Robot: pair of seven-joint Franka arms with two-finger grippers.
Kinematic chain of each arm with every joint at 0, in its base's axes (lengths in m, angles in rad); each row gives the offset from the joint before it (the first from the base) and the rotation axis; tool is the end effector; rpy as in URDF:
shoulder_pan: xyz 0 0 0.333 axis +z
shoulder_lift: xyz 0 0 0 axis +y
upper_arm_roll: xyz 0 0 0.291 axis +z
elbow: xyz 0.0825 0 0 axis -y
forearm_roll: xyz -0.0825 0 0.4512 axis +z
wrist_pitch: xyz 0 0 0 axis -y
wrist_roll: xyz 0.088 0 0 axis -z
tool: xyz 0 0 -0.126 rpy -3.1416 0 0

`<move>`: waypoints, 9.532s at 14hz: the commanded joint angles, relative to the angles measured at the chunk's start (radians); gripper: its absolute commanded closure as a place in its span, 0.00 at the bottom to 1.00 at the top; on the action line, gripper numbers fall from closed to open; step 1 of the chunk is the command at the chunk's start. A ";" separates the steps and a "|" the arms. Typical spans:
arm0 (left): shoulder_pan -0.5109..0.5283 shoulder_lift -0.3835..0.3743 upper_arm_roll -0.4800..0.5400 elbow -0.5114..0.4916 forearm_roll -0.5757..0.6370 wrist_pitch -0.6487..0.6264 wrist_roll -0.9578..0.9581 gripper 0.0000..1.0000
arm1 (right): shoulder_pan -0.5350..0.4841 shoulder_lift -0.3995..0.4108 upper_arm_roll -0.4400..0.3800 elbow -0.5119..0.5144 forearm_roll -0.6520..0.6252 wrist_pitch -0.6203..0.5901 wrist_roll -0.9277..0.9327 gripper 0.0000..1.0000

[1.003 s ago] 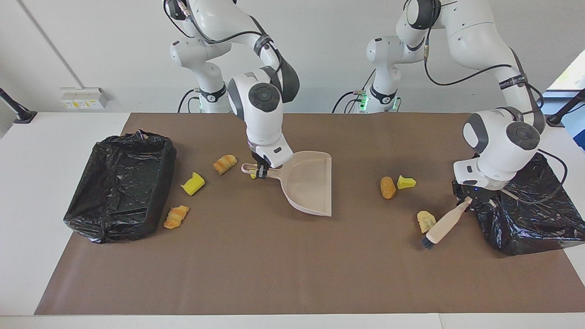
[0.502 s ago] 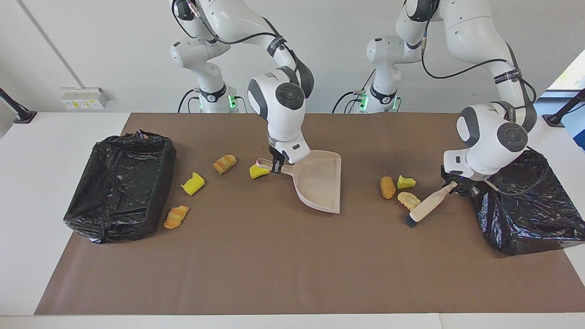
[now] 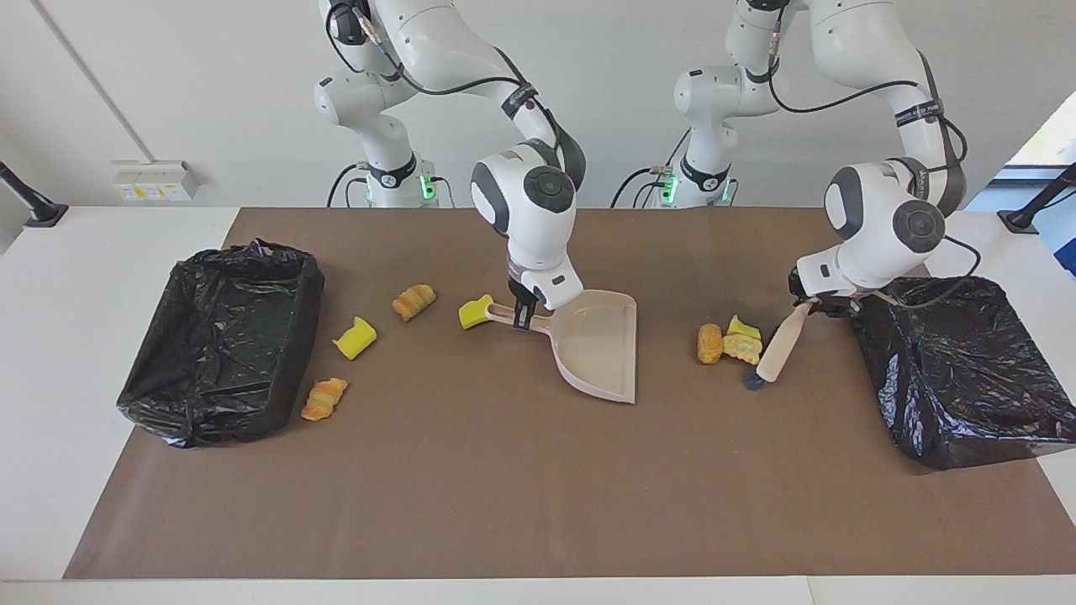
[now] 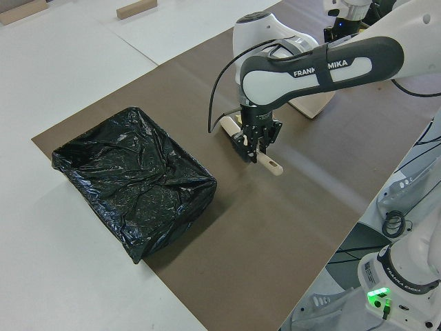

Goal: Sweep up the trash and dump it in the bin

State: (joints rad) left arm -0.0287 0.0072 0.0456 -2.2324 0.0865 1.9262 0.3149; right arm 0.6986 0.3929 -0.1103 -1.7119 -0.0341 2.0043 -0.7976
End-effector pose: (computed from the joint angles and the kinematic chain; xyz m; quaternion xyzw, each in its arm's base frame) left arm 0.5346 0.0166 0.2616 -0.9727 0.1674 0.1600 0.0116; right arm 0.5761 0.3853 0.2791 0.7608 0.6461 -0.0527 0.0310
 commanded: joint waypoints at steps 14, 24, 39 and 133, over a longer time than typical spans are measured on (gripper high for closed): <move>-0.579 0.007 0.007 0.055 -0.336 0.070 -0.438 1.00 | -0.004 -0.017 0.003 -0.025 -0.020 0.027 -0.012 1.00; -0.557 -0.088 0.016 0.034 -0.193 -0.158 -0.928 1.00 | -0.007 -0.014 0.001 -0.017 -0.018 0.027 -0.005 1.00; -1.049 -0.336 -0.049 -0.291 -0.250 0.173 -1.341 1.00 | -0.253 -0.183 0.001 0.053 0.060 -0.211 -0.254 1.00; -0.091 -0.055 -0.020 0.770 -0.103 -0.536 -0.273 0.00 | 0.047 -0.359 0.204 -0.321 0.293 -0.113 1.747 0.00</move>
State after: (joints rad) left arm -0.1345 -0.0243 0.0361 -1.4331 -0.0145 1.3796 0.0379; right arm 0.7151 0.1570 0.0963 -1.8381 0.1964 1.8218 0.9110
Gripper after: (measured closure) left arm 0.000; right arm 0.000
